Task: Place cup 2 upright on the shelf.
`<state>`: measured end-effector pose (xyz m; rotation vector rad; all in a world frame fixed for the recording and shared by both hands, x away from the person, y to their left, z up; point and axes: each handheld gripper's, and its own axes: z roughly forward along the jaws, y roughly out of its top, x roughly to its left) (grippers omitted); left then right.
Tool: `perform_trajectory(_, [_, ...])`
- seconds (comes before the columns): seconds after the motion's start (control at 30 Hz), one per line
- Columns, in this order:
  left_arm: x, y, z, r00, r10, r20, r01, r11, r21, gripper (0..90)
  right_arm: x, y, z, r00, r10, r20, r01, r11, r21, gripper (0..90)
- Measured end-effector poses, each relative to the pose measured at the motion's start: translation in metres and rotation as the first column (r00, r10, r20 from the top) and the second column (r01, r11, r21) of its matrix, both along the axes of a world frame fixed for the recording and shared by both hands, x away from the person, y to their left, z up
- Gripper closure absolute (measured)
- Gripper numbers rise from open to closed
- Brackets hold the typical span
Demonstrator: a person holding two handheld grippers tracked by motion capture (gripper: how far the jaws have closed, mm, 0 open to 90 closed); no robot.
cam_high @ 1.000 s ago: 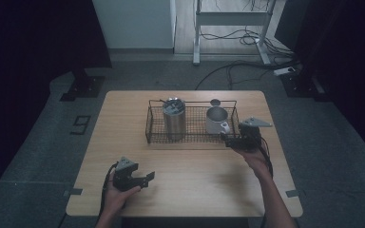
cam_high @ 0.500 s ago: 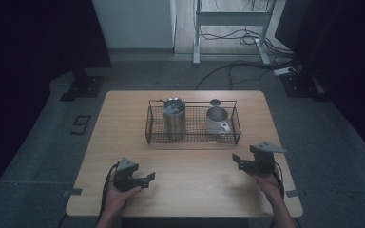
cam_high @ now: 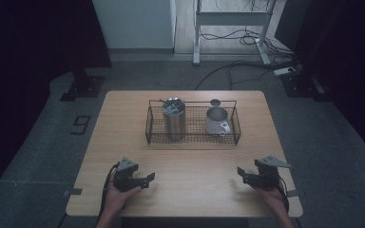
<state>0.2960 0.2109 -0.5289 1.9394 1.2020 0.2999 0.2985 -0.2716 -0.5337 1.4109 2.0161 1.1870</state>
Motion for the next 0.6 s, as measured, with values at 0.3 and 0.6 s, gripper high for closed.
perform_trajectory(0.3, [0.0005, 0.0009, -0.0003, 1.0000, -0.002, -0.002, 0.002, 1.0000, 0.003, 14.8, 0.0000, -0.0015, -0.0053, 0.9998, -0.015, -0.011, 0.015, 0.9997, -0.021, 14.6])
perform_trajectory(0.6, [0.0008, 0.0015, -0.0002, 1.0000, 0.001, -0.002, -0.001, 1.0000, 0.003, 14.8, -0.0002, -0.0033, -0.0062, 0.9997, -0.022, -0.009, 0.022, 0.9995, -0.024, 14.6])
